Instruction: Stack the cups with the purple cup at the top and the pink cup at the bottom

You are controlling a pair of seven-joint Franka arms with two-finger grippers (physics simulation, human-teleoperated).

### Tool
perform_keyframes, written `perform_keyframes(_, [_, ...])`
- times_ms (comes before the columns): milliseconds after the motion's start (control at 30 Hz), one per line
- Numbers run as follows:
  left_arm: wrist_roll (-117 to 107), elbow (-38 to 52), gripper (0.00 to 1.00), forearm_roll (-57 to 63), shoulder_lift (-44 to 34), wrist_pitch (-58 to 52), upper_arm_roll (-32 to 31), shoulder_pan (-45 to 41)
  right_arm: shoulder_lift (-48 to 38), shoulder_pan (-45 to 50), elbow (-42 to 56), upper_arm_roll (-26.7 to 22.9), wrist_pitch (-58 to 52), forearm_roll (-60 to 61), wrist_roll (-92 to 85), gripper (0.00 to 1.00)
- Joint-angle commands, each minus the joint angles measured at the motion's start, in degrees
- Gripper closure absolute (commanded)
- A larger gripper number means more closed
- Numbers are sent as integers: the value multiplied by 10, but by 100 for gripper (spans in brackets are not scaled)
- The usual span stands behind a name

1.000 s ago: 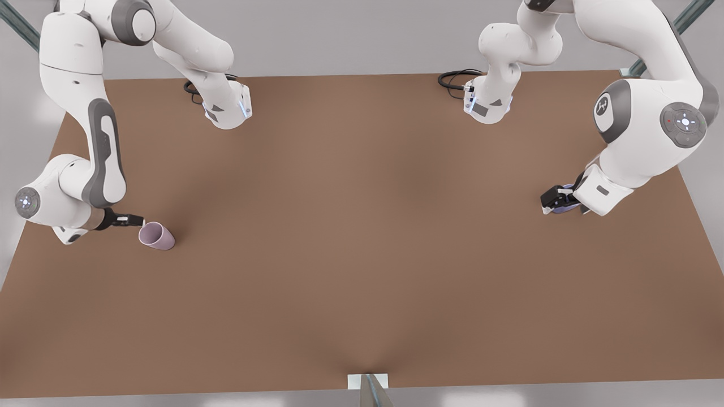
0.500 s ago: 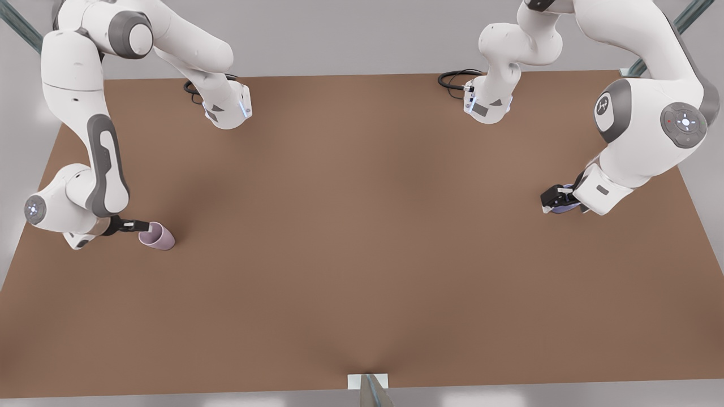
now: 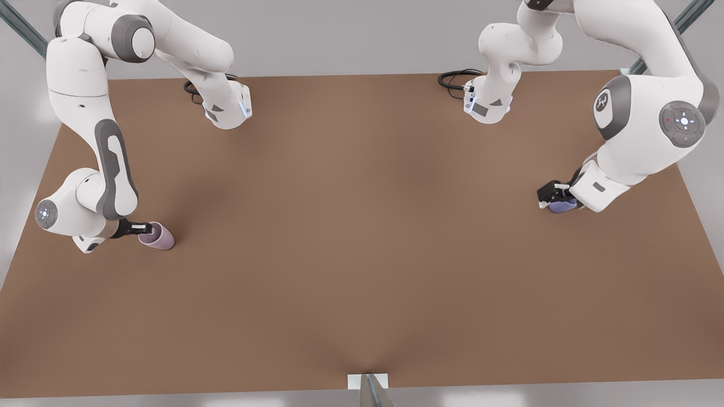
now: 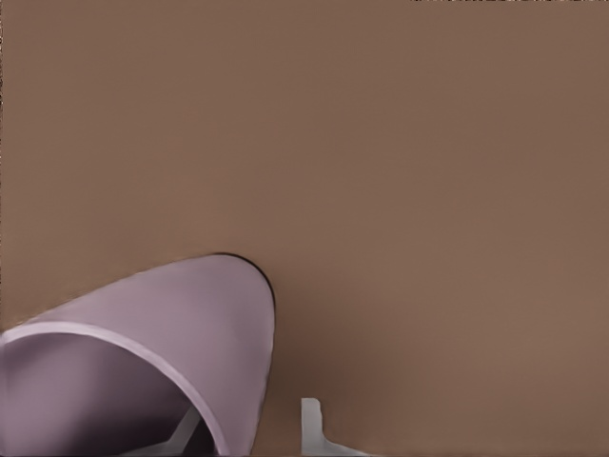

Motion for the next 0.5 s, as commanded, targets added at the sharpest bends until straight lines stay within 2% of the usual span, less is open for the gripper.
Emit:
perform_keyframes(0, [0, 1, 0, -1, -1, -9, 0, 0, 0, 1, 1, 0, -4, -5, 6, 65])
perform_keyframes(133, [-2, 2, 0, -1, -2, -12, -1, 0, -3, 2, 2, 0, -7, -3, 7, 79])
perform_keyframes(467, [1, 2, 0, -1, -6, -18, 0, 0, -48, 37, 7, 1, -10, -2, 6, 79])
